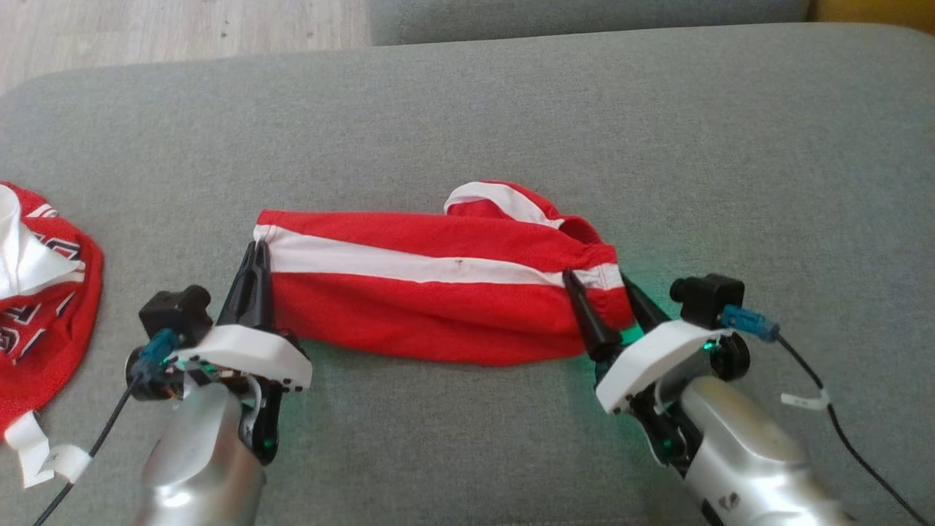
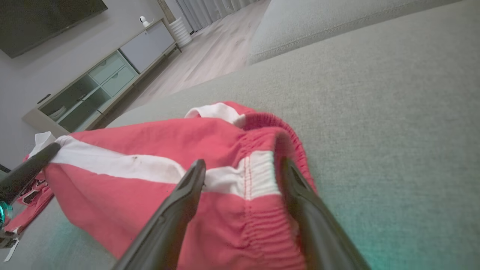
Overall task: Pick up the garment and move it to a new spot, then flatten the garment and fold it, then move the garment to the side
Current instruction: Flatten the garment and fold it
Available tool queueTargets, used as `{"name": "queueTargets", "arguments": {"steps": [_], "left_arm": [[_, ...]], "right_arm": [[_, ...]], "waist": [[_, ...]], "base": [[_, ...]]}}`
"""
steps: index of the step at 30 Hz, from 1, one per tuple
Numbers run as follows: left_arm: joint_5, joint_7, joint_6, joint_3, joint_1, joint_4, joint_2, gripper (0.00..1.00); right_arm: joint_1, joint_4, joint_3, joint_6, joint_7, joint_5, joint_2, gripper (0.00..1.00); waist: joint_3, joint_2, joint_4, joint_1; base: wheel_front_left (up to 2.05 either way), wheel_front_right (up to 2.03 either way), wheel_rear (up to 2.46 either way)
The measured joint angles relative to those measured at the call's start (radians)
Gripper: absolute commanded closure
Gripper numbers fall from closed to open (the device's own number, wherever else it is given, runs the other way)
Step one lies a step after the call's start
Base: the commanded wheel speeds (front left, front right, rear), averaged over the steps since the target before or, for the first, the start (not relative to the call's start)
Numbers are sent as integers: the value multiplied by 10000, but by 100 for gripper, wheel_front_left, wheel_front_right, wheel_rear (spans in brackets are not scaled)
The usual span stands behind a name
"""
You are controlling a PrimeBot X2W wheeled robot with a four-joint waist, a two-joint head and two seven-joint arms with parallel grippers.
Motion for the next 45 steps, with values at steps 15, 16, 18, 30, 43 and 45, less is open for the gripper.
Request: {"name": "queueTargets", "arguments": {"steps": [15,16,18,30,43,45], "left_arm": [[278,0,-4,245,5,-192,-38,100],[311,0,-4,284,8,-322,-35,100],[433,0,-8,301,7,-621,-19,100],[681,176,-90,-420,-1244,-2936,989,100],[157,1689,-84,-951,-2192,-2890,1390,100],[161,1570,46,-886,-2542,-2514,1323,100]], "right_arm": [[31,-303,142,0,-121,518,-238,100],[30,-424,75,0,-138,518,-247,100],[29,-805,-199,0,-142,518,-259,100],[-842,-3557,-1210,0,-27,1057,-775,100],[-2748,-3012,-1593,0,1873,844,-970,100],[-3268,-2487,-1657,0,1801,543,-901,100]], "waist": [[-124,0,65,0],[-193,0,61,-1],[-371,0,51,0],[-1984,0,21,-3],[-1413,0,185,-1],[-1076,0,204,0]], "base": [[0,0,0],[0,0,0],[0,0,0],[0,0,0],[0,0,0],[0,0,0]]}}
